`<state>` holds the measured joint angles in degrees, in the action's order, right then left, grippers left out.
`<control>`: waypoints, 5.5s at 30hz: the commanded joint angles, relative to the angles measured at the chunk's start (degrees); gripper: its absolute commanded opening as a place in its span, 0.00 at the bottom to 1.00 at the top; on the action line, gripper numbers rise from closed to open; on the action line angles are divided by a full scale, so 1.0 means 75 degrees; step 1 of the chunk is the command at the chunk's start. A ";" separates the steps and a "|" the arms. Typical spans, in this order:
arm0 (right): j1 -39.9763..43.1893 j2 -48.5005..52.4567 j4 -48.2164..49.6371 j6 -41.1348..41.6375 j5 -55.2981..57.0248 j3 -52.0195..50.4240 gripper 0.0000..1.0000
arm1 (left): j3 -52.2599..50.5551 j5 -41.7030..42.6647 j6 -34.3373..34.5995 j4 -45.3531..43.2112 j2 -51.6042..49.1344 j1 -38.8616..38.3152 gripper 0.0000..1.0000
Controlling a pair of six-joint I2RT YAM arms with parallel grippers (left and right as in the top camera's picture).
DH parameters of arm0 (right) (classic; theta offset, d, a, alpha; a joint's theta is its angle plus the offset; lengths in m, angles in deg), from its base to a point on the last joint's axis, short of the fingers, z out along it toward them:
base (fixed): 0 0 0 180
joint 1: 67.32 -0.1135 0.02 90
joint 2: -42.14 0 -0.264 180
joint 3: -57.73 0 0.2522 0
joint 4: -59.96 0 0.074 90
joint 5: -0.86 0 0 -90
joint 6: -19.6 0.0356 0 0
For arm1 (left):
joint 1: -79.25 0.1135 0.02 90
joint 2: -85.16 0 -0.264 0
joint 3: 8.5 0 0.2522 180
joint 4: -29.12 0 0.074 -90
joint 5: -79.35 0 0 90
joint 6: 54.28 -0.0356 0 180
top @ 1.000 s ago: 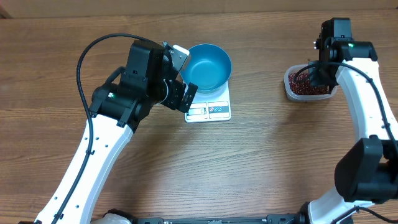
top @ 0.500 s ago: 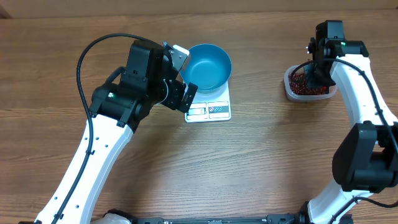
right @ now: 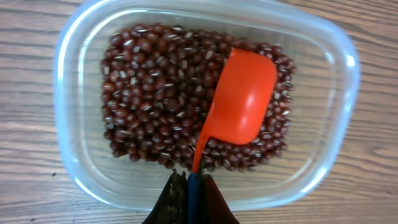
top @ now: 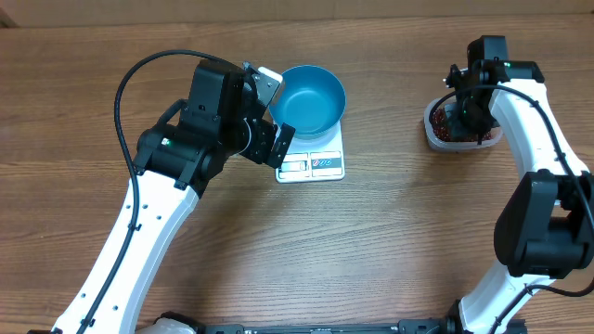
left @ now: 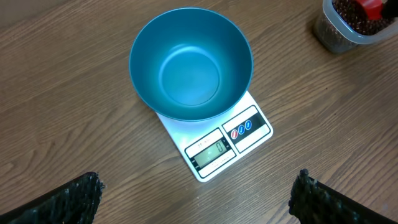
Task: Scoop item into bowl and weigh 150g on scale
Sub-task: 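Lower the held scoop into the bean tub with the right gripper, then drag the scoop through the beans with the right gripper, then lift the filled red scoop and carry it over the teal bowl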
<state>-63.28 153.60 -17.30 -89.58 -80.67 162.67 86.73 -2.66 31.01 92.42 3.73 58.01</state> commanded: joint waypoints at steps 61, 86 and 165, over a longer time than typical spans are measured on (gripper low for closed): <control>0.2734 0.0711 -0.0434 -0.1247 -0.6467 -0.0076 0.04 | 0.0079 0.0111 -0.0146 -0.0012 0.0020 0.0044 1.00; 0.3480 0.0729 -0.0087 -0.1314 -0.8055 -0.0880 0.04 | 0.0079 0.0111 -0.0146 -0.0012 0.0020 0.0044 1.00; 0.1693 0.0743 -0.3579 -0.4645 -1.3120 -0.0493 0.04 | 0.0079 0.0114 -0.0143 -0.0012 0.0020 0.0044 1.00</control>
<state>-48.16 158.73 -44.32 -122.72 -173.89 155.98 86.73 -2.66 31.01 92.42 3.73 58.01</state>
